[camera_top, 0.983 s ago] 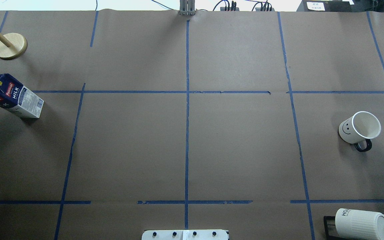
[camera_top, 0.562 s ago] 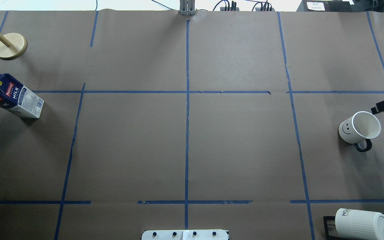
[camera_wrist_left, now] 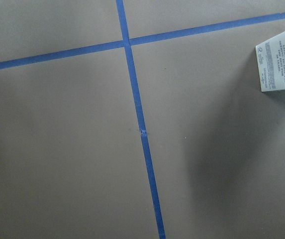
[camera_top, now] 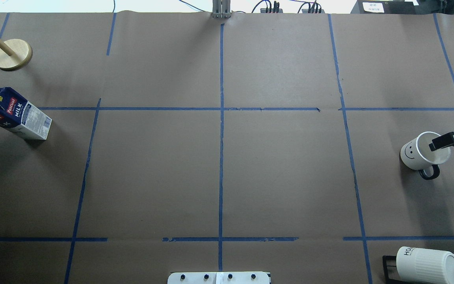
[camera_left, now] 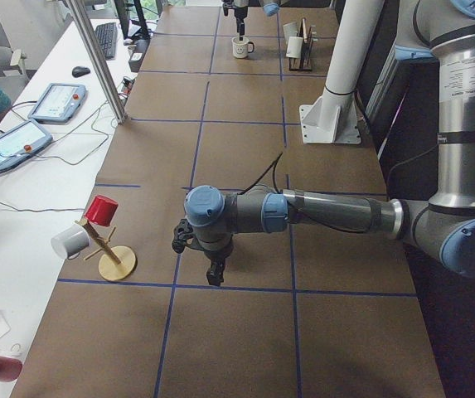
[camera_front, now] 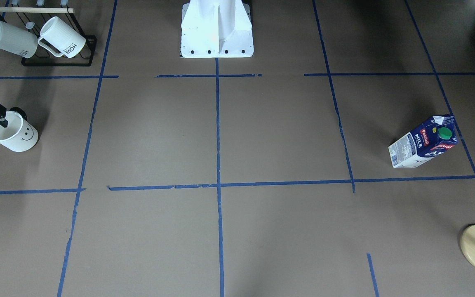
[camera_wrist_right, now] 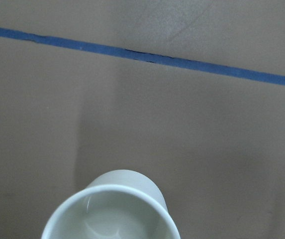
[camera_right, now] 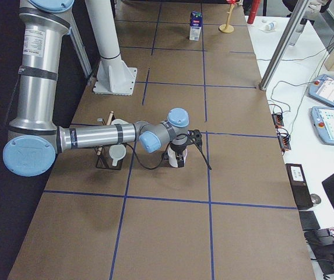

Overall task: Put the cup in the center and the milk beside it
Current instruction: 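Reach the right gripper down to the white mug and grasp its rim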

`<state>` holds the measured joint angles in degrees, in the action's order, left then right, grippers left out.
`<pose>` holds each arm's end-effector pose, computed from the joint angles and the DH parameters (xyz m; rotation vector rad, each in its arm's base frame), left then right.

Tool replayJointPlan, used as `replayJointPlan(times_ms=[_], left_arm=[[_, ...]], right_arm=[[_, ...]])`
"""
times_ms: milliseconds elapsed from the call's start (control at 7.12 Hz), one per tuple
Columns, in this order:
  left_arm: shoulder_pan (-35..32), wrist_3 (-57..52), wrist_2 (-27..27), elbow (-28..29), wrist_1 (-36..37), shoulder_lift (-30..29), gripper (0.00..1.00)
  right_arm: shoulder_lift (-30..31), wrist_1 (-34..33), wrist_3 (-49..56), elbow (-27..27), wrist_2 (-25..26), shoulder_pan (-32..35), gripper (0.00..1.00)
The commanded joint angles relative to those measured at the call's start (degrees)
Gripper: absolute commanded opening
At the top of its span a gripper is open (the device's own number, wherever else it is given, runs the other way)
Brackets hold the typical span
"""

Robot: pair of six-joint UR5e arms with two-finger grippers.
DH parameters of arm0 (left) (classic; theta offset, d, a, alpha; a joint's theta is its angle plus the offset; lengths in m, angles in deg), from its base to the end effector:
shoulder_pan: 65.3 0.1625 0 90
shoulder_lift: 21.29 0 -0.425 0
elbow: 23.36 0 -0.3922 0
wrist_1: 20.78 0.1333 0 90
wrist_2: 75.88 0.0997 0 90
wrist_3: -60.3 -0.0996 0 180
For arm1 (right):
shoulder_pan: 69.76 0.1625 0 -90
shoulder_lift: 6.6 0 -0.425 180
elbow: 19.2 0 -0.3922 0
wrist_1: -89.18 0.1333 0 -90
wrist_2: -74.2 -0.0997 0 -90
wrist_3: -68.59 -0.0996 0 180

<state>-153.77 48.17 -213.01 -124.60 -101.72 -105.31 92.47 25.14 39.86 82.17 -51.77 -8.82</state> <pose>-0.0485 -0.4427 0.6235 0.0137 0.8259 0.1975 -0.1536 -0.4304 0.5902 0.1203 -0.7688 -0.1602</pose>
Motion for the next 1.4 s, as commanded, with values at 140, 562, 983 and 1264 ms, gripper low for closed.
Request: replayJointPlan(times_ms=[140, 562, 983, 1264], left_arm=[[0.0, 0.0, -0.1, 0.0, 0.0, 0.0, 1.00], [0.0, 0.0, -0.1, 0.0, 0.0, 0.0, 1.00], [0.1, 0.0, -0.1, 0.0, 0.0, 0.0, 1.00], [0.0, 0.0, -0.1, 0.0, 0.0, 0.0, 1.00]], right_arm=[[0.1, 5.1, 0.0, -4.8, 0.2, -1.3, 0.88], [-0.9, 8.0, -3.6, -6.5, -0.2, -1.6, 0.24], [-1.0, 7.1, -3.6, -4.3, -1.0, -1.5, 0.00], [-4.0, -2.6, -6.3, 1.5, -3.8, -1.5, 0.00]])
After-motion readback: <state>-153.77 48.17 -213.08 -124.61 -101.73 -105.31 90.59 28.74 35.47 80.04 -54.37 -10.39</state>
